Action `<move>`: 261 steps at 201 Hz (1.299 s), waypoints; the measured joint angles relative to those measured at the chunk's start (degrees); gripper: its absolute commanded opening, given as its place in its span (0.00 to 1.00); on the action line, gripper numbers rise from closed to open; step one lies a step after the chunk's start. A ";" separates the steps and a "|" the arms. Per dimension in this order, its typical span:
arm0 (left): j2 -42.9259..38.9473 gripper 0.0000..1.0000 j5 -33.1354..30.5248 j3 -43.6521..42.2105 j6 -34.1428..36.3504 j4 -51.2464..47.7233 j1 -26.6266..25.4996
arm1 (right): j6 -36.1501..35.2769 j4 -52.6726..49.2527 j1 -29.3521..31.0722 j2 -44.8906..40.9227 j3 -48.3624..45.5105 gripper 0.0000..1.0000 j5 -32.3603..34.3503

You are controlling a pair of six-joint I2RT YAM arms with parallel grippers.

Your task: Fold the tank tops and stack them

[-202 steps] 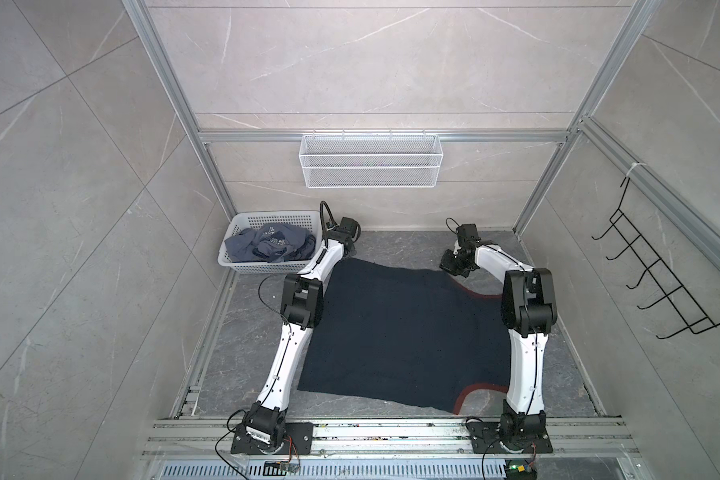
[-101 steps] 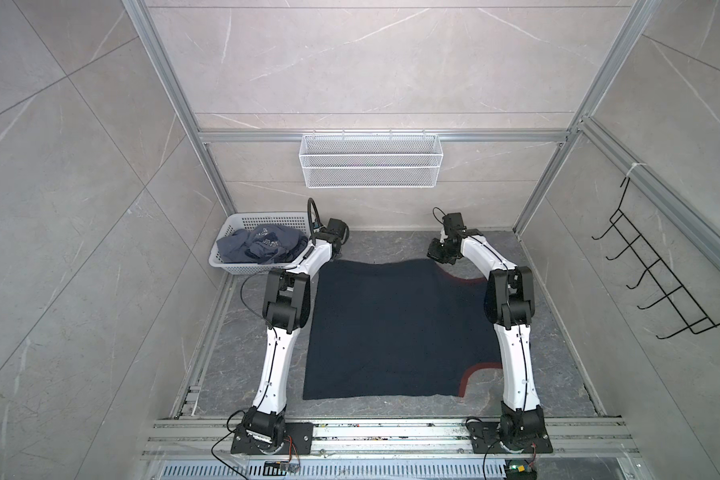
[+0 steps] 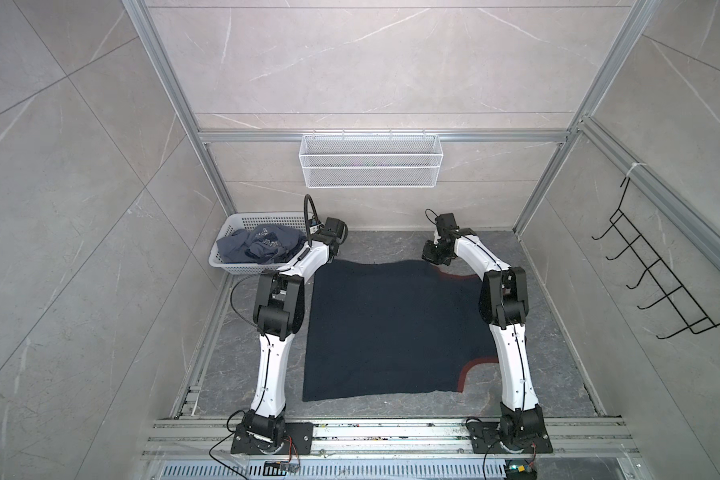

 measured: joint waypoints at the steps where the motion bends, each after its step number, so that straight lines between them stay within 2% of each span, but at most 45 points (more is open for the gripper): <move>1: 0.00 0.00 0.00 0.00 0.00 0.00 0.00 | 0.00 0.00 0.00 0.00 0.00 0.02 0.00; 92: -17.44 0.00 -0.96 -18.78 -0.28 9.53 -0.61 | 0.24 10.69 0.02 -17.75 -24.04 0.03 -1.09; 175: -26.71 0.00 -0.98 -38.64 -1.77 19.52 -0.76 | 0.63 18.36 0.96 -28.63 -42.21 0.04 -1.51; 261: -36.63 0.00 0.61 -54.25 -4.87 24.24 -2.82 | 1.51 22.43 3.78 -41.88 -58.47 0.05 0.46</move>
